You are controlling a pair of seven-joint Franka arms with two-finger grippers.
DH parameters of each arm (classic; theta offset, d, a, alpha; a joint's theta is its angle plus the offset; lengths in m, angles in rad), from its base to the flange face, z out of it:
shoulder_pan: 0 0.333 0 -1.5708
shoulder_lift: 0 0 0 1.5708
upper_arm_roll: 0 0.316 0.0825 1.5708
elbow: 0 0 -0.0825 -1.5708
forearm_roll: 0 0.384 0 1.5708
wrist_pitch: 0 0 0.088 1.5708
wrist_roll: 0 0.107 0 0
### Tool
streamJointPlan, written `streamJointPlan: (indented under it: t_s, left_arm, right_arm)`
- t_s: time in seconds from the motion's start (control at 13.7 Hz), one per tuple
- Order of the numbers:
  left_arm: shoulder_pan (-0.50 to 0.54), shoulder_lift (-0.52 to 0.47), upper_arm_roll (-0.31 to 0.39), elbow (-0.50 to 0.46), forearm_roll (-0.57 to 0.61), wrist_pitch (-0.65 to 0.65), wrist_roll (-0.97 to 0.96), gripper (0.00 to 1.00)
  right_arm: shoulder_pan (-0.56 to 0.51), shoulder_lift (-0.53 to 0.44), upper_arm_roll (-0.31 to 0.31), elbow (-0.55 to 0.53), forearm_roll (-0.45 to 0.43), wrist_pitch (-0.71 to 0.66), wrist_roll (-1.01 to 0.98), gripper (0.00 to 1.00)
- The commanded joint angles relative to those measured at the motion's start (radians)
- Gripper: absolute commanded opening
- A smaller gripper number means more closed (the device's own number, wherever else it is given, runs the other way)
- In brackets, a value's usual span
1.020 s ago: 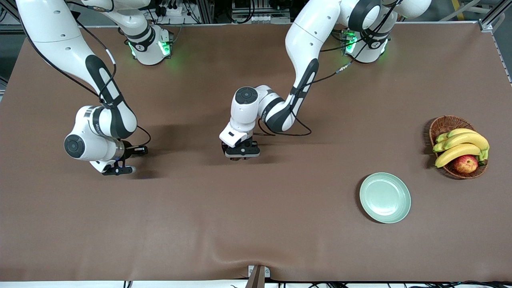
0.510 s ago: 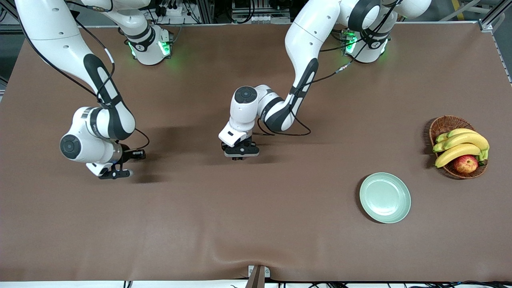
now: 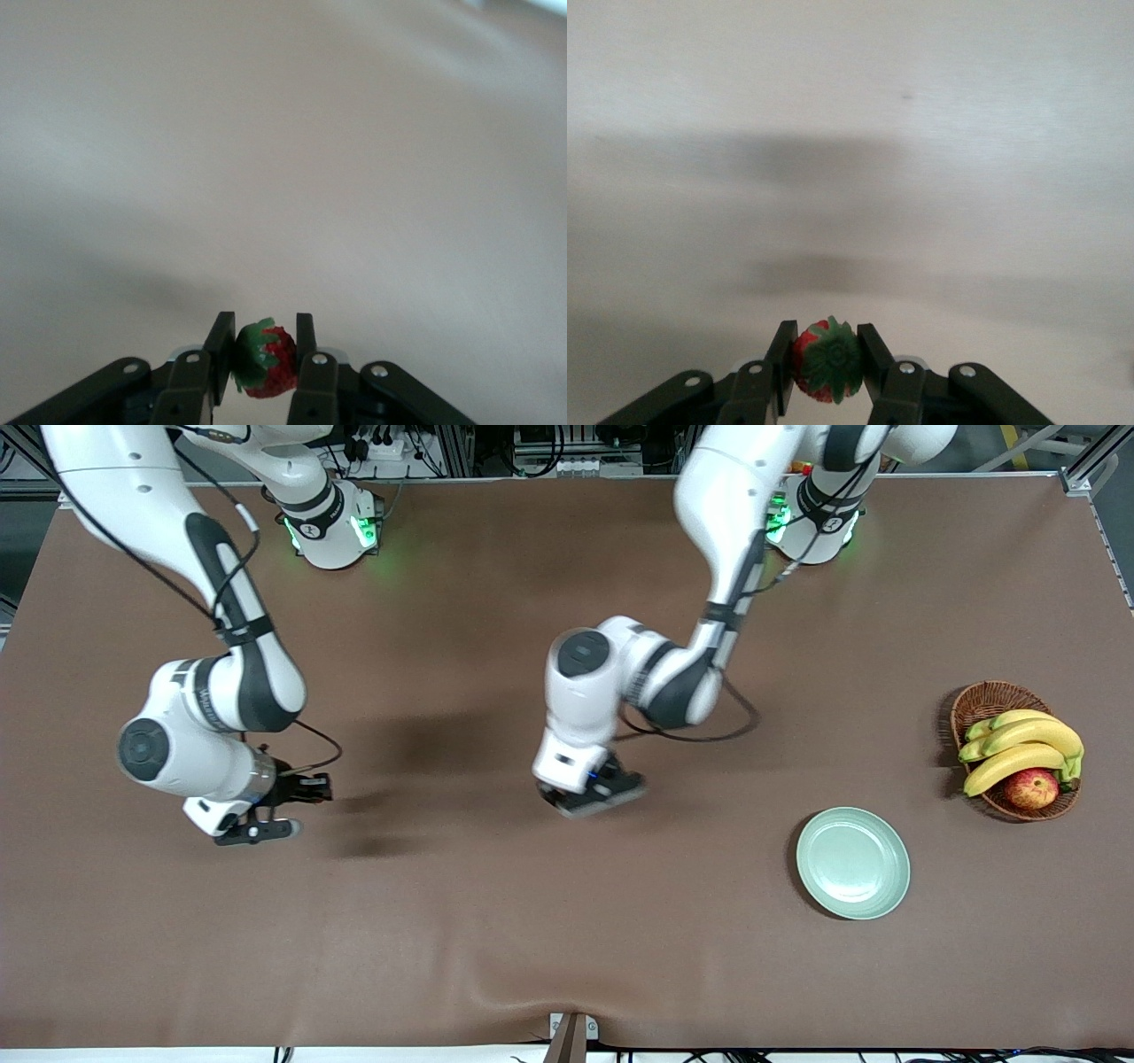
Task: Collect all strawberries into plate
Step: 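Drop the strawberry on the plate with the left gripper while the right places another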
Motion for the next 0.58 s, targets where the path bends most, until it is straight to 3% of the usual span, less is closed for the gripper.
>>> streamJointPlan:
  t_s: [0.0,0.22,0.51]
  left_arm:
    - [0.139,-0.048,-0.014,-0.024,0.020,-0.097,-0.008,0.00]
    - [0.283,-0.053,-0.013,-0.035,0.028,-0.165,0.003,0.00]
    - [0.408,-0.056,-0.014,-0.058,0.046,-0.262,-0.007,0.00]
  right_arm:
    - [0.118,0.000,-0.004,0.031,0.008,-0.014,0.222,0.13]
    - [0.238,0.008,-0.003,0.041,0.008,-0.006,0.426,0.12]
    - [0.385,0.075,-0.003,0.087,0.010,0.002,0.529,0.13]
